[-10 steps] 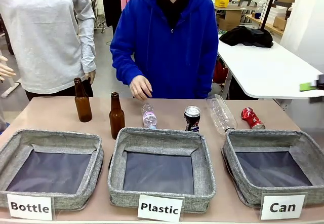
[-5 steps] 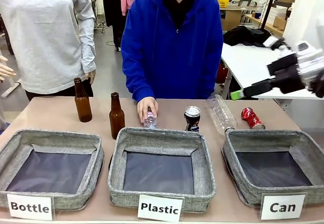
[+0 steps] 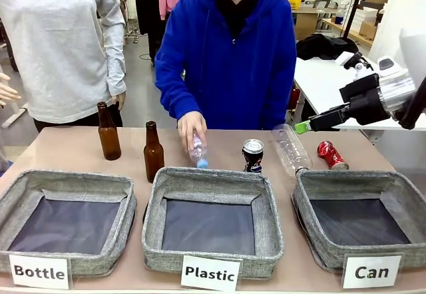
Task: Sort the can waste into the basket.
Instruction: Pick up the can waste from the table and place it in the right Fabric basket.
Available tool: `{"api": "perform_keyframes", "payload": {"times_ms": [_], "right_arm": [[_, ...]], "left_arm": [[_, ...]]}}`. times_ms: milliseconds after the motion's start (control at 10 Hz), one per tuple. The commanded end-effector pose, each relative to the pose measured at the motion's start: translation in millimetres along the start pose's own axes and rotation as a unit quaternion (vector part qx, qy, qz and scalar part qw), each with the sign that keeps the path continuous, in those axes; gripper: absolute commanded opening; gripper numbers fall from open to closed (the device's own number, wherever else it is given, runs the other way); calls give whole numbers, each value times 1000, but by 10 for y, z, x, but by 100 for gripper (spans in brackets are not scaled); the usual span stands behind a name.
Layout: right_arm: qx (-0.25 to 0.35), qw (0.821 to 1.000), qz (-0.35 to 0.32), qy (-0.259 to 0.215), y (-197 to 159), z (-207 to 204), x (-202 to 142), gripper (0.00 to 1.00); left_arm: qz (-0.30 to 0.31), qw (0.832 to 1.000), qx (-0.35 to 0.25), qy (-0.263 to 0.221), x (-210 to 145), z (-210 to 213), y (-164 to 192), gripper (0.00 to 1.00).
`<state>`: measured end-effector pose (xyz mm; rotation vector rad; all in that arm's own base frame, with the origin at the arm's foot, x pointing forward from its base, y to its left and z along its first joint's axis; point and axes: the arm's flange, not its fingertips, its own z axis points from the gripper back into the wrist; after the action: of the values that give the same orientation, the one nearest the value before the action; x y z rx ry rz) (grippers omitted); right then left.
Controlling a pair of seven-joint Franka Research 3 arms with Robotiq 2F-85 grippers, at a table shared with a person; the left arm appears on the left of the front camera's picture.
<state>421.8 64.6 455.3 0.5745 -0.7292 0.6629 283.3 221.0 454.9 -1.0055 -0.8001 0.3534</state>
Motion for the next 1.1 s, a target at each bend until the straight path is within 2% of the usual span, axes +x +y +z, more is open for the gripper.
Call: {"api": "perform_keyframes", "payload": {"times_ms": [0,200,300,400,500,600,700,800,1000], "right_arm": [[23,997,66,-22,-91,-127,-58,100],[50,990,119,-51,-289,-433,-95,100],[61,988,132,-55,-321,-563,-151,100],[52,988,138,-47,-366,-705,-209,100],[54,986,152,-52,-424,-835,-215,100],[53,982,168,-63,-475,-949,-235,100],[69,976,201,-50,-450,-1005,-308,100],[91,979,173,-59,-550,-650,-400,100],[61,986,70,-140,-787,499,-801,100]], "left_arm": [[-12,1000,-9,-7,20,-16,25,100],[0,1000,0,0,0,0,0,100],[0,1000,-21,1,18,167,-61,100],[-17,1000,-9,-25,44,272,-13,100],[0,1000,-5,0,2,33,-16,100],[0,1000,-5,0,2,33,-16,100],[0,1000,-5,0,2,33,-16,100],[0,1000,-5,0,2,33,-16,100],[0,1000,-5,0,2,33,-16,100]]}}
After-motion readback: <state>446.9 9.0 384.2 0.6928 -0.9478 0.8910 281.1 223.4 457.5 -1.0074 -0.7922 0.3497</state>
